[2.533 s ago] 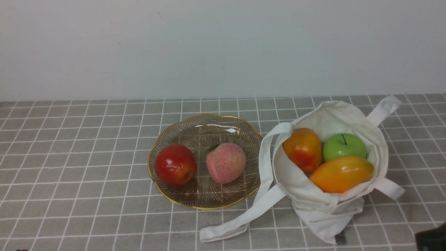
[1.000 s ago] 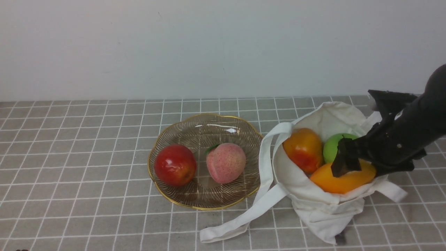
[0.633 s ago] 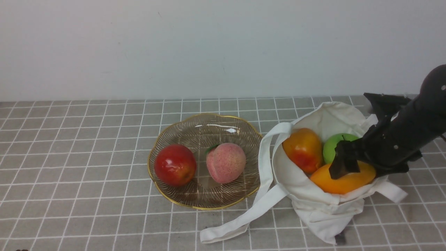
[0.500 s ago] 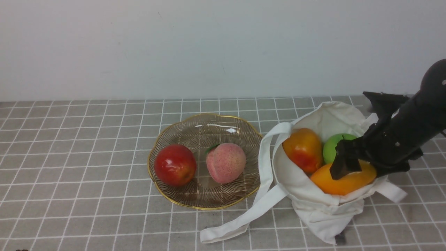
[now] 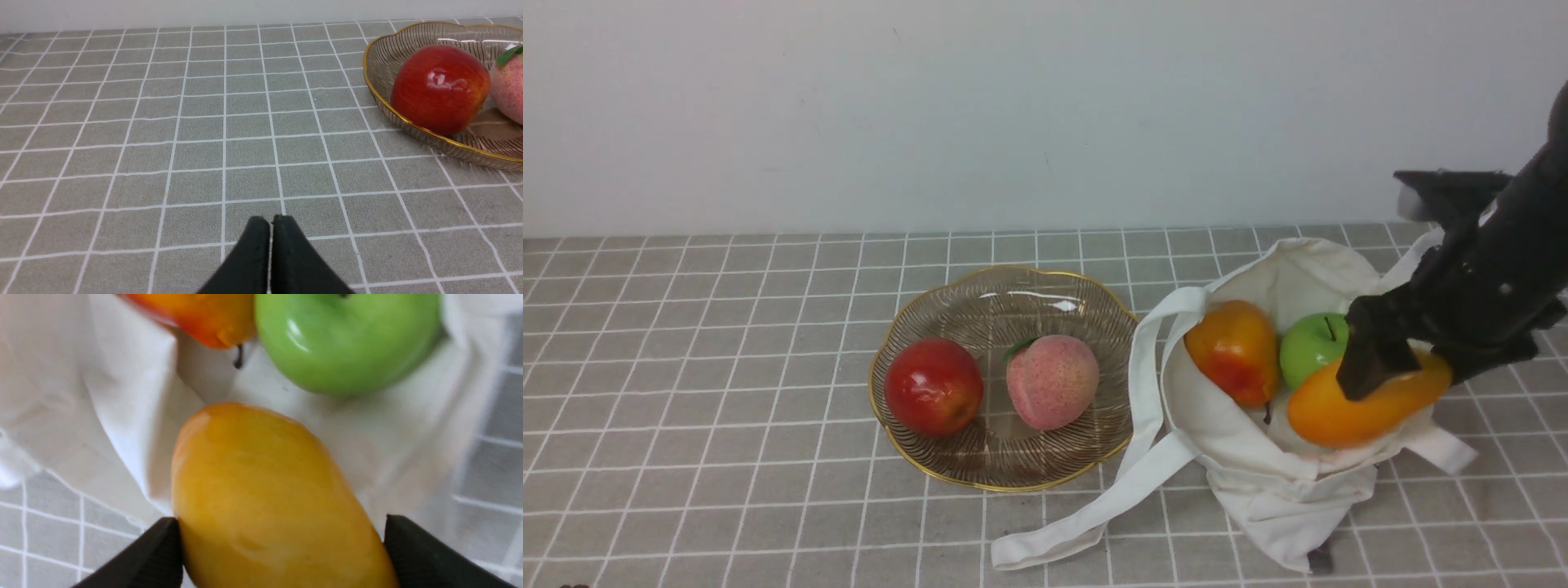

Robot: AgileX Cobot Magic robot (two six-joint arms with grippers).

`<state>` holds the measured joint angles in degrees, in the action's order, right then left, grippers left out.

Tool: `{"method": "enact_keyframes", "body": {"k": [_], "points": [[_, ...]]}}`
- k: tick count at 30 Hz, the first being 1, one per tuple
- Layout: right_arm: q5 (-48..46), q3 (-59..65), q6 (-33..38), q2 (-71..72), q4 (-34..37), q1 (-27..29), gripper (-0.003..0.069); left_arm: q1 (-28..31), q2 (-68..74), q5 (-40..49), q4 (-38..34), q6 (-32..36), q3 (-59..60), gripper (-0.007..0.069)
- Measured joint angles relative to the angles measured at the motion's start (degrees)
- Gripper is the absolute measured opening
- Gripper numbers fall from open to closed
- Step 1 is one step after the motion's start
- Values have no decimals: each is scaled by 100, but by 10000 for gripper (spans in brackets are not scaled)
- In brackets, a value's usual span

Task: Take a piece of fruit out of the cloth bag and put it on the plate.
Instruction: Use the right arm to grab a mango from the bag, then use the right arm to put the mango into the empty plate on the left

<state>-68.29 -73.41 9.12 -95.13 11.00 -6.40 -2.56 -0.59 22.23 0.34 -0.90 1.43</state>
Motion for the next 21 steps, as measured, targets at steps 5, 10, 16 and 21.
{"method": "enact_keyframes", "body": {"k": [5,10,16,21], "points": [[-198,-287,-373,713,-377,0,571,0,0,0,0,0,0,-8],[-264,-340,-392,1478,283,6,568,0,0,0,0,0,0,-8],[74,-344,718,1644,2129,-408,568,0,0,0,0,0,0,-8],[429,-344,1815,1177,3176,-1205,568,0,0,0,0,0,0,-8]]}}
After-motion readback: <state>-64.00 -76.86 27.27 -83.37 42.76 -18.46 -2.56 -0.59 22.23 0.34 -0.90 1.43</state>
